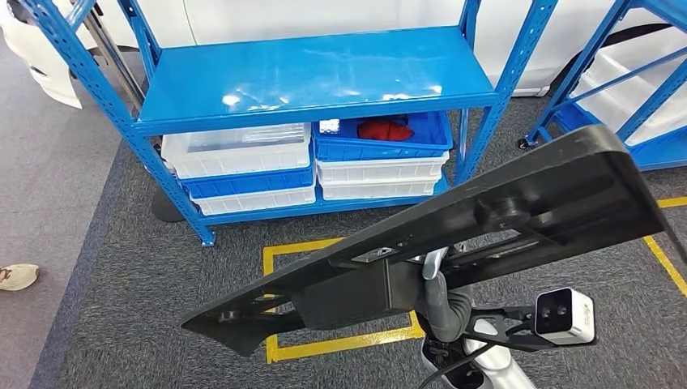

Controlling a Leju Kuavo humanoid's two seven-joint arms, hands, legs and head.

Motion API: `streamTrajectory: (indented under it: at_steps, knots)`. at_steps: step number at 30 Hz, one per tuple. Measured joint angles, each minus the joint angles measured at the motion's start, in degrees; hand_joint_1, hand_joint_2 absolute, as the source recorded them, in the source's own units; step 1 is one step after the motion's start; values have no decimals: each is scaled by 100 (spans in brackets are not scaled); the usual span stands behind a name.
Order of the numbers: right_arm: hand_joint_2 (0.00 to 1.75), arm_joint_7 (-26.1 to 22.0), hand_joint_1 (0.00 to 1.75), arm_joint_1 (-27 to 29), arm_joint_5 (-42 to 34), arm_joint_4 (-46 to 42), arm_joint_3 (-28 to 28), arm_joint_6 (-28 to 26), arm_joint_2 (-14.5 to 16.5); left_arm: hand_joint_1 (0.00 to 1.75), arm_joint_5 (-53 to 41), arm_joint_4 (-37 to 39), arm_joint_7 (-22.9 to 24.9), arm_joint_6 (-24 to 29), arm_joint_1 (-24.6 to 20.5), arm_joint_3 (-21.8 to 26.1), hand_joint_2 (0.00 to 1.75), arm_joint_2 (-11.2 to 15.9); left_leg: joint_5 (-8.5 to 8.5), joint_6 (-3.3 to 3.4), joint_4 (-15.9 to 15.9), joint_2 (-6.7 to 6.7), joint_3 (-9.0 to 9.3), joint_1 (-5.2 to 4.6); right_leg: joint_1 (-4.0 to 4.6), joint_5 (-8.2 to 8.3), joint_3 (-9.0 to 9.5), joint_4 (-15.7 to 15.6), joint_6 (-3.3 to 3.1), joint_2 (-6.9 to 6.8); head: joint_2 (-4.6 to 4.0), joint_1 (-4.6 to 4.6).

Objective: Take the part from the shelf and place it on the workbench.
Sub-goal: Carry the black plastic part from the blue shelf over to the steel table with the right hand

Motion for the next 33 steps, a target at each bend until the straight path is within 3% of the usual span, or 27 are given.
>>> streamTrajectory:
  at_steps: [1, 2, 3, 5, 7, 11, 13, 15, 17, 18, 19, 21, 23, 26, 27, 29, 31, 32, 33]
  knots:
    - [175, -9, 175, 23, 15, -7, -14, 3, 12, 0, -1, -1, 3, -8, 7, -1, 175, 0, -101, -15, 310, 0, -131, 6, 3, 8, -15, 6, -3, -2, 0, 0]
    - [175, -22, 175, 56, 39, -23, -39, 7, 27, 0, -1, 0, 7, -15, 14, -2, 175, -1, -84, -24, 410, 0, -164, 11, 4, 14, -27, 17, -1, -2, 0, 0]
    - [175, -36, 175, 90, 73, -50, -72, 12, 44, 0, -2, -1, 14, -18, 18, -3, 175, -2, 44, -28, 265, 1, -79, 16, 3, 17, -35, 31, 3, -2, 0, 0]
    - [175, -60, 175, 146, 141, -133, -151, 22, 82, 0, -2, -1, 33, -7, 17, -5, 175, 0, 423, -21, -526, -1, 334, 32, 1, 15, -47, 74, 26, 2, 0, 0]
    - [175, -60, 175, 186, 187, -220, -222, 49, 113, 0, -2, -2, 61, 12, 12, -5, 175, -2, 611, 18, -1129, -14, 615, 24, 20, 19, -81, 126, 83, 15, 0, 0]
    - [175, 23, 175, 274, 317, -282, -290, 230, 150, 0, -1, -1, 70, 14, 12, -5, 175, -30, 682, 155, -1232, 4, 607, 14, 23, 47, -151, 167, 225, 56, 0, 1]
    - [175, 21, 175, 299, 521, -288, -298, 288, 169, 0, 1, -2, 54, -20, 13, -5, 175, -44, 745, 238, -1263, 56, 576, 30, 7, -204, -300, 497, 286, 69, 0, 1]
    - [175, 8, 175, 346, 784, -333, -311, 278, 197, 0, 2, -2, 46, -59, 10, -5, 175, -51, 780, 278, -1259, 108, 525, 20, -4, -632, -605, 1235, 333, 62, 0, 0]
    - [175, -5, 175, 410, 1018, -424, -321, 219, 212, 0, 2, -2, 61, -85, 8, -5, 175, -63, 798, 284, -1247, 170, 483, 7, -8, -829, -799, 1771, 351, 60, 0, 0]
    - [175, -19, 175, 431, 1112, -476, -323, 182, 214, 0, 2, -2, 68, -99, 4, -5, 175, -70, 802, 281, -1239, 206, 471, 3, -7, -773, -747, 1738, 345, 51, 0, 0]
    - [175, -39, 175, 444, 1183, -530, -325, 143, 213, 0, 3, -2, 61, -133, -4, -5, 175, -86, 803, 278, -1229, 245, 464, -1, -4, -627, -580, 1478, 329, 25, 0, 0]
    - [175, -72, 175, 462, 1301, -671, -324, 82, 213, 0, 4, -6, -23, -303, -32, 0, 175, -149, 799, 261, -1207, 319, 462, -22, 32, -318, -98, 637, 263, -157, 0, 0]
    - [175, -38, 175, 486, 1398, -832, -323, 56, 228, 0, 4, -14, -184, -524, -68, 35, 175, -264, 800, 216, -1200, 382, 459, -50, 77, -204, 140, 152, 184, -280, 0, 0]
    - [175, 103, 175, 515, 1487, -993, -315, 82, 283, 0, 4, -17, -385, -625, -136, 149, 175, -512, 796, 131, -1207, 474, 469, -65, 64, -155, 112, 79, 95, -157, 0, 0]
    - [175, 126, 175, 516, 1501, -1019, -310, 96, 302, 0, 4, -19, -425, -622, -150, 186, 175, -594, 732, 103, -1147, 424, 448, -62, 44, -122, 110, 48, 61, -108, 0, 0]
    - [175, 133, 175, 514, 1513, -1043, -302, 110, 341, 0, -58, -21, -468, -617, -159, 241, 175, -714, 403, 58, -686, 208, 263, -39, 14, -61, 94, 4, 2, -17, 0, -1]
    - [175, 133, 175, 516, 1514, -1046, -297, 114, 372, 0, -159, -21, -475, -635, -153, 286, 175, -778, 9, 32, 81, 55, -48, -20, 20, -26, 43, 10, -22, 101, 0, -2]
    - [175, 130, 175, 521, 1516, -1046, -297, 114, 378, 0, -185, -21, -470, -651, -148, 313, 175, -793, -66, 23, 331, 34, -143, -14, 22, -12, 19, 20, -19, 171, 0, -2]
    - [175, 121, 175, 524, 1521, -1046, -296, 108, 380, 0, -194, -21, -459, -661, -143, 338, 175, -808, -25, 19, 371, 26, -142, -9, 21, -2, -2, 37, -12, 245, 0, -1]
